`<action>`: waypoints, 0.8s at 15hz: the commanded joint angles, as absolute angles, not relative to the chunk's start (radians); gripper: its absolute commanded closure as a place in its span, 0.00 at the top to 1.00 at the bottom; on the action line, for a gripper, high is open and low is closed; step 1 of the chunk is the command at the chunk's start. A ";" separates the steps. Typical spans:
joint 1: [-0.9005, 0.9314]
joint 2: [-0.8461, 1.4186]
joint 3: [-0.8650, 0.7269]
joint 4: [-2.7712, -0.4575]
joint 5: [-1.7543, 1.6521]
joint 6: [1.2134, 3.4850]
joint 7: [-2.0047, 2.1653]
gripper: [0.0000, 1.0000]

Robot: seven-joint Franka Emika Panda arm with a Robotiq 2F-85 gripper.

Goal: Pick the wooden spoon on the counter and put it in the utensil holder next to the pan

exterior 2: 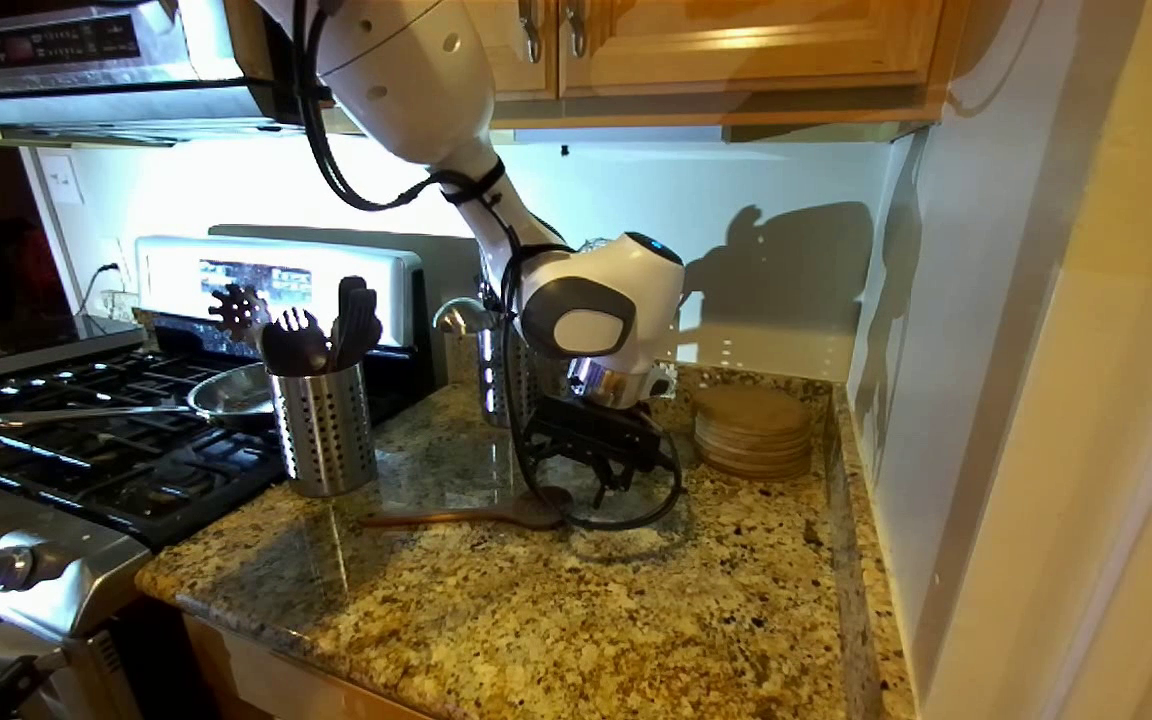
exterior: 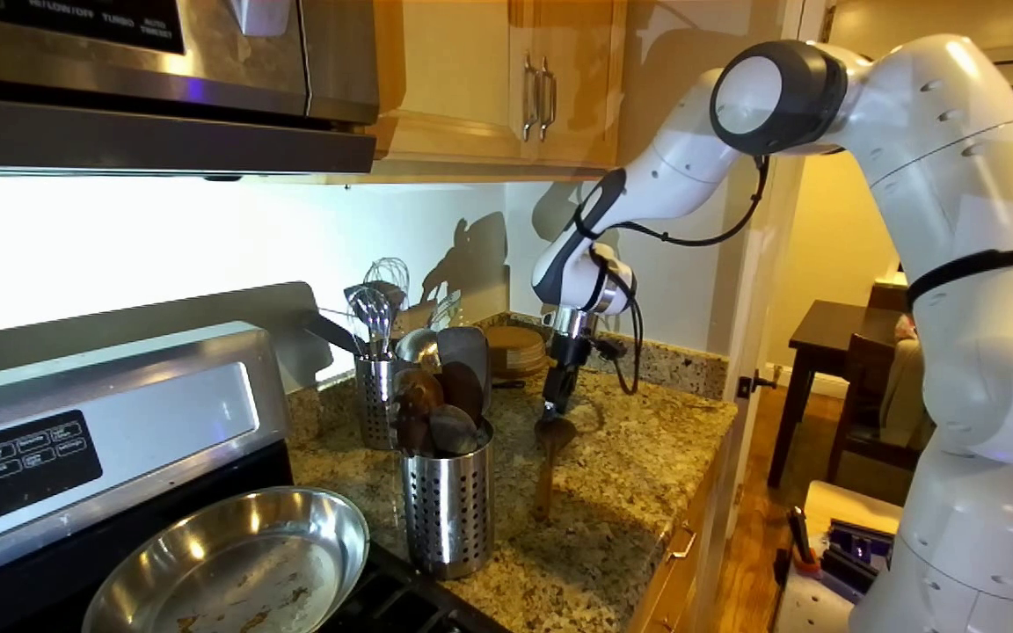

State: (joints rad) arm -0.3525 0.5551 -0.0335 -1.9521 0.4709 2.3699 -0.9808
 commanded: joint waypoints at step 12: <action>-0.414 0.589 0.003 -1.889 0.473 2.173 -1.032 0.57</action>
